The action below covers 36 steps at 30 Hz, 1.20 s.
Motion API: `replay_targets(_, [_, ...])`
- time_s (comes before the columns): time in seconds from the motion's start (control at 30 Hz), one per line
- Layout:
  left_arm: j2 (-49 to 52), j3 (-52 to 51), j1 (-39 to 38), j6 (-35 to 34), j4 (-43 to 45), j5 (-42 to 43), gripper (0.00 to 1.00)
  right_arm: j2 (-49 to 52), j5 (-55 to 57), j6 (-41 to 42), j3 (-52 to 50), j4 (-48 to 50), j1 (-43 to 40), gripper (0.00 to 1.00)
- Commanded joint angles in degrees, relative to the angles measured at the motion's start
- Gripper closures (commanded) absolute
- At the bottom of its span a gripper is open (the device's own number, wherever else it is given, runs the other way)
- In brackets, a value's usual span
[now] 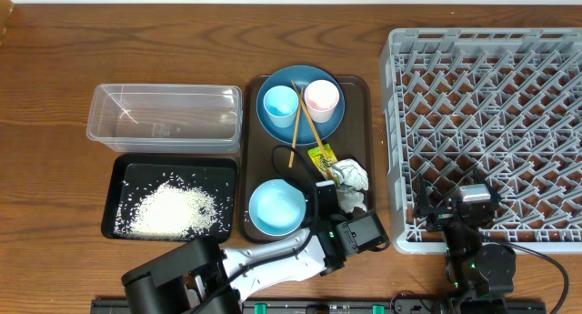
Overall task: Sort waste into correct bins and load items into the dishwasher rack
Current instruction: 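Position the left gripper over the carrot and grasp it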
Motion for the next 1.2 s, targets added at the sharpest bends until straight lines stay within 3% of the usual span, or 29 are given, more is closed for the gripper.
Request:
replay_targets(0.0, [0.6,-0.4,0.2,2.5,-0.4,-0.3,0.72,-0.2,0.0,-0.7,-0.1,-0.2,0.3,0.01])
replay_targets(0.23, [-2.2,-0.1,0.2,8.8,-2.4,2.6,0.73,-0.2,0.0,-0.7,-0.1,-0.2,0.3,0.01])
replay_targets(0.7, [-17.1,-0.1,0.3,8.9,-8.8,3.8,0.73,-0.2,0.0,-0.7,-0.1,-0.2,0.3,0.01])
replay_targets(1.17, [-18.7,-0.1,8.2,8.8,-13.5,3.6,0.77,-0.2,0.0,-0.7,-0.1,-0.2,0.3,0.01])
